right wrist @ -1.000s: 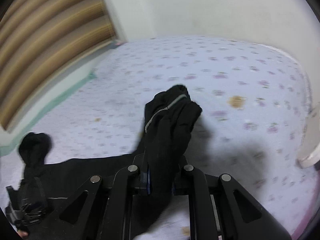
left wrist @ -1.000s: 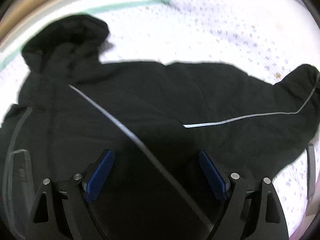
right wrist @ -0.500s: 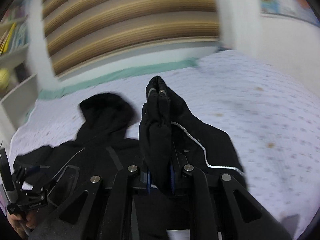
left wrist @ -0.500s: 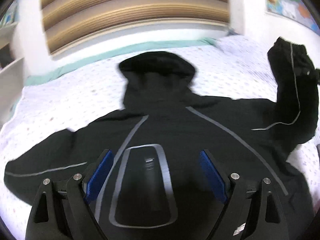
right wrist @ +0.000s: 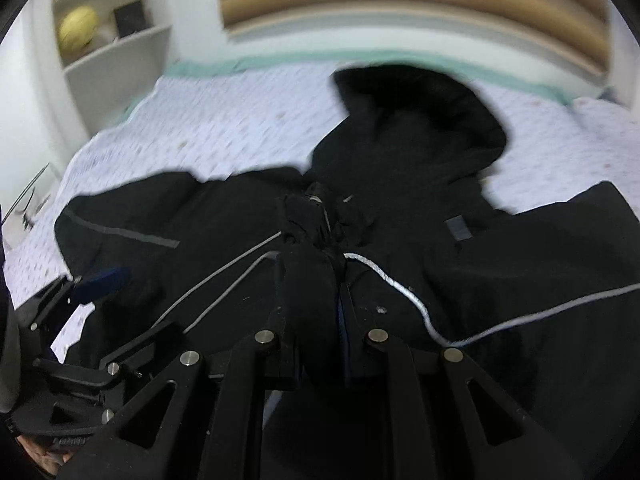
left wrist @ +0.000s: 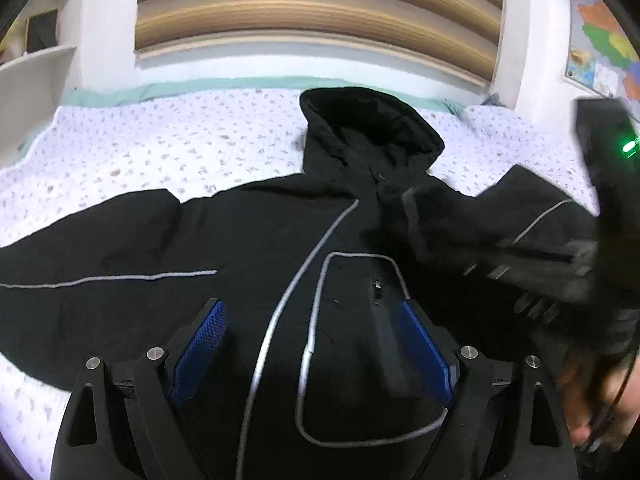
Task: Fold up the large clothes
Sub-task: 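Carry the held sleeve across the jacket body and open the right gripper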
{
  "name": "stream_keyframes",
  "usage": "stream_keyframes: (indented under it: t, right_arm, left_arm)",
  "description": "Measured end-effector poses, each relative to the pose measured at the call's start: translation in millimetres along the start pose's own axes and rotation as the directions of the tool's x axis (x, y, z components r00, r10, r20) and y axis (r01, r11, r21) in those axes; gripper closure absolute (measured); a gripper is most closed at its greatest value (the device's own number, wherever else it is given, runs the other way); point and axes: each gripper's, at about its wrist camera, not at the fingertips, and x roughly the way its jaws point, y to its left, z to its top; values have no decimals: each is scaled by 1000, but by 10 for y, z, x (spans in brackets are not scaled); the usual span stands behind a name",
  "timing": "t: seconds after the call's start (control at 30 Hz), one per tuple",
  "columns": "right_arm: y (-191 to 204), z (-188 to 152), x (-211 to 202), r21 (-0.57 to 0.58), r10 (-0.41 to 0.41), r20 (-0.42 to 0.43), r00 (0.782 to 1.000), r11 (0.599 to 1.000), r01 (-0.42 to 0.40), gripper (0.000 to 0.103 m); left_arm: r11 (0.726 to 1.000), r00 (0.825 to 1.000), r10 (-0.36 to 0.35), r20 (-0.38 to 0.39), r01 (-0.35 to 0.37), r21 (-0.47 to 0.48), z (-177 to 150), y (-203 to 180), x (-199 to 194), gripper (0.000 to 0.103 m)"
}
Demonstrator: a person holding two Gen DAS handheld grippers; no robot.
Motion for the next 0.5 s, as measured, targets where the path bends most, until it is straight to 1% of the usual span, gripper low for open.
stream_keyframes:
  t: [0.03, 0.07, 0.13, 0.2, 0.23, 0.3, 0.33, 0.37, 0.4, 0.43, 0.5]
  right_arm:
    - [40, -38, 113, -1, 13, -9, 1000, 1000, -13, 86]
    - [78, -83, 216, -6, 18, -17, 1000, 1000, -18, 83]
    - [154, -189, 424, -38, -1, -49, 999, 999, -1, 83]
    - [166, -237, 513, -48, -4, -67, 998, 999, 0, 82]
    - [159, -230, 502, -45, 8, -66, 998, 999, -11, 79]
    - [113, -177, 412, -15, 57, -62, 996, 998, -58, 71]
    - [69, -156, 333, 0, 68, -51, 996, 998, -68, 65]
    - [26, -132, 236, 14, 75, -41, 996, 997, -75, 55]
    - [-10, -102, 123, 26, 83, -33, 996, 996, -82, 50]
    - [-47, -93, -12, 30, 97, -22, 995, 995, -96, 47]
    - [-127, -75, -346, 21, 115, 21, 993, 993, -115, 46]
  left_arm:
    - [1000, 1000, -3, 2, 3, -8, -21, 25, 21, 15]
    - [999, 1000, -23, -2, 23, -28, -40, 74, 52, 15]
    - [996, 999, -49, -14, 48, -73, -59, 154, 108, 16]
    - [990, 997, -77, -20, 74, -122, -70, 251, 142, 16]
    - [986, 996, -90, -18, 86, -145, -78, 294, 148, 16]
    - [975, 993, -119, -9, 115, -191, -93, 379, 123, 16]
    - [969, 991, -135, -5, 131, -208, -95, 411, 106, 16]
    - [964, 988, -152, -1, 148, -223, -78, 431, 96, 16]
    - [958, 985, -171, 1, 166, -232, -54, 435, 80, 16]
    - [954, 982, -188, 2, 183, -237, -34, 427, 56, 16]
    - [940, 969, -246, -12, 236, -246, 49, 363, 41, 16]
